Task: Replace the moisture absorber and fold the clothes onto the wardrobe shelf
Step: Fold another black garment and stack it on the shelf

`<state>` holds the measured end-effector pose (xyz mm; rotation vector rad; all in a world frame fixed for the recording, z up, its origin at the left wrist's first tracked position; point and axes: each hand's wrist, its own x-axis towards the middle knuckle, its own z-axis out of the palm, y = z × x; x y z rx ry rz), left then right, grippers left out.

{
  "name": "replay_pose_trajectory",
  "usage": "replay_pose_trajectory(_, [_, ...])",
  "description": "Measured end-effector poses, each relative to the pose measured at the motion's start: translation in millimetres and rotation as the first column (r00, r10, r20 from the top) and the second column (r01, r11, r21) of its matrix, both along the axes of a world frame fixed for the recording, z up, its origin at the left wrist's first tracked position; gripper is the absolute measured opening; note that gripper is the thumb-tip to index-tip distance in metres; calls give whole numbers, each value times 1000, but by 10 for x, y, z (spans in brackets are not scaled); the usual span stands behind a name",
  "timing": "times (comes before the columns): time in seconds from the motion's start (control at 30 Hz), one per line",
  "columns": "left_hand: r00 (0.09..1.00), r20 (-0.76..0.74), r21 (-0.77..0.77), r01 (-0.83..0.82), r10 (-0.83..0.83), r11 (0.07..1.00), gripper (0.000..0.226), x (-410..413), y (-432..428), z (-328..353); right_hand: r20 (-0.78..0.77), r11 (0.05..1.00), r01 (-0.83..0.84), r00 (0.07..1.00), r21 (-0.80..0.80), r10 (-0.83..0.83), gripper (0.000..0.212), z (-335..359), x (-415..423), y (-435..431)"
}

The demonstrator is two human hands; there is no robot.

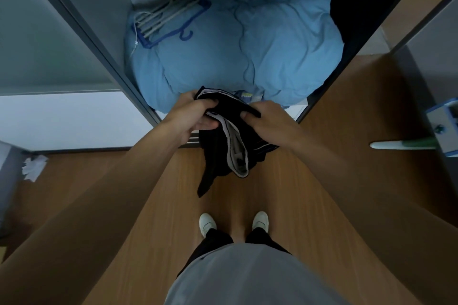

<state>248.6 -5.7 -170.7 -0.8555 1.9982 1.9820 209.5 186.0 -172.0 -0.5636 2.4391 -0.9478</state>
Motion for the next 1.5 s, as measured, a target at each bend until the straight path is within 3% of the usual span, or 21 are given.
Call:
replay_pose_trajectory(0.1, [995, 18, 77, -102, 101, 992, 26, -13, -27, 20, 102, 997, 28, 995, -71, -20, 20, -76, 10, 80])
replay_pose_trajectory(0.23, [967, 61, 198, -253, 245, 947, 26, -4, -82, 3, 227, 994, 90, 971, -56, -75, 20, -164, -46, 190])
replay_pose_trajectory(0.37, [951, 95, 276, -310, 295, 910, 15, -5, -76, -32, 170, 987, 130, 979, -97, -112, 28, -214, -71, 235])
replay_pose_trajectory(0.5, [939, 97, 335, -342, 329, 878, 16, -45, -75, -32, 228, 955, 183, 965, -232, -129, 12, -235, -36, 200])
replay_pose_trajectory(0.6, [947, 89, 372, -319, 309, 872, 18, -78, -21, -10, 216, 948, 230, 959, -220, -182, 40, -183, 15, 123])
replay_pose_trajectory(0.67, [963, 74, 389, -268, 261, 881, 18, -94, 44, 5, 138, 981, 178, 976, -81, -166, 78, -137, 49, 37])
replay_pose_trajectory(0.73, [981, 53, 385, -195, 189, 902, 17, -102, 111, 22, 36, 989, 96, 994, 111, -101, 97, -129, 78, -61])
replay_pose_trajectory(0.8, [991, 31, 362, -131, 128, 923, 18, -118, 156, 47, -66, 968, 72, 996, 239, -58, 88, -163, 67, -103])
replay_pose_trajectory(0.87, [995, 14, 321, -100, 101, 942, 21, -133, 150, 79, -158, 939, 90, 987, 331, -39, 57, -184, -9, -49])
replay_pose_trajectory(0.97, [997, 21, 266, -80, 77, 961, 28, -103, 62, 71, -116, 938, 156, 985, 310, -126, 12, -114, -173, 136])
replay_pose_trajectory(1.1, [998, -31, 202, 50, -45, 978, 43, -11, -192, -30, -63, 981, 186, 981, 48, -183, 41, 13, -329, 234])
replay_pose_trajectory(1.2, [975, -103, 161, 213, -198, 964, 54, 69, -486, -134, -39, 979, 194, 980, -65, -197, 32, 70, -359, 196])
replay_pose_trajectory(1.37, [969, -34, -63, 244, -246, 968, 66, 112, -595, -363, -87, 998, 9, 996, -56, -14, 16, 171, -286, 122])
replay_pose_trajectory(1.5, [955, -119, -79, 264, -272, 961, 55, 43, -407, -435, -87, 992, -125, 988, -4, 124, 28, 286, -221, 121])
